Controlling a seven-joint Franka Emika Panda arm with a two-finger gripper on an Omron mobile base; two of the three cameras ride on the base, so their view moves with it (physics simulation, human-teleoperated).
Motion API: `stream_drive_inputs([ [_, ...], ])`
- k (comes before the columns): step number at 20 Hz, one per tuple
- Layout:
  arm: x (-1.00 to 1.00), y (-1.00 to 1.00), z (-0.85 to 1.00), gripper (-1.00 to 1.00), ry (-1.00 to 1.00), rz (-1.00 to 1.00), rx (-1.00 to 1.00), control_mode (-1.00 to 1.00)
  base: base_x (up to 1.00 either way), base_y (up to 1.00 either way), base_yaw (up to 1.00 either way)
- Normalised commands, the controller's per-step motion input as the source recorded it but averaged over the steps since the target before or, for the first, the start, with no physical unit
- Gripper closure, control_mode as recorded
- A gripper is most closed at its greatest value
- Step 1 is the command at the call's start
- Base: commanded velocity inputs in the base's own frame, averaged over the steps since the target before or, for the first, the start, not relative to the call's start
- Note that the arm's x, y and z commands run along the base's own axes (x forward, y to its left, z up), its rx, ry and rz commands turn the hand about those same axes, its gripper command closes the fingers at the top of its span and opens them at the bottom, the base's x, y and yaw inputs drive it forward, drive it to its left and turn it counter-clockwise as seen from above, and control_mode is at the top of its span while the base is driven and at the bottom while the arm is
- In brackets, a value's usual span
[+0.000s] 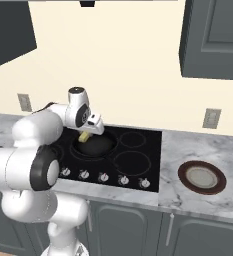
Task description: Pick up the butter stick and place it in the pan. Then turn on the burner for the pan.
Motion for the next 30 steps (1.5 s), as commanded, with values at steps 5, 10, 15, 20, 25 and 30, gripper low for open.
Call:
stream_drive_inputs([
  [5, 0.27, 0.00, -0.42, 1.00, 0.03, 0.02, 0.00, -1.00, 0.00, 0.00, 0.00],
  [10, 0.30, 0.00, -0.40, 1.00, 0.03, 0.03, 0.00, -1.00, 0.00, 0.00, 0.00],
  [15, 0.32, 0.00, -0.34, 1.00, 0.03, 0.03, 0.00, -1.00, 0.00, 0.00, 0.00],
  [20, 0.21, 0.00, -0.32, 1.00, 0.03, 0.02, 0.00, -1.00, 0.00, 0.00, 0.00],
  [25, 0.09, 0.00, -0.09, -1.00, 0.00, 0.00, 0.00, -1.00, 0.00, 0.00, 0.00],
  [30, 0.00, 0.00, 0.00, -1.00, 0.00, 0.00, 0.00, -1.00, 0.00, 0.00, 0.00],
])
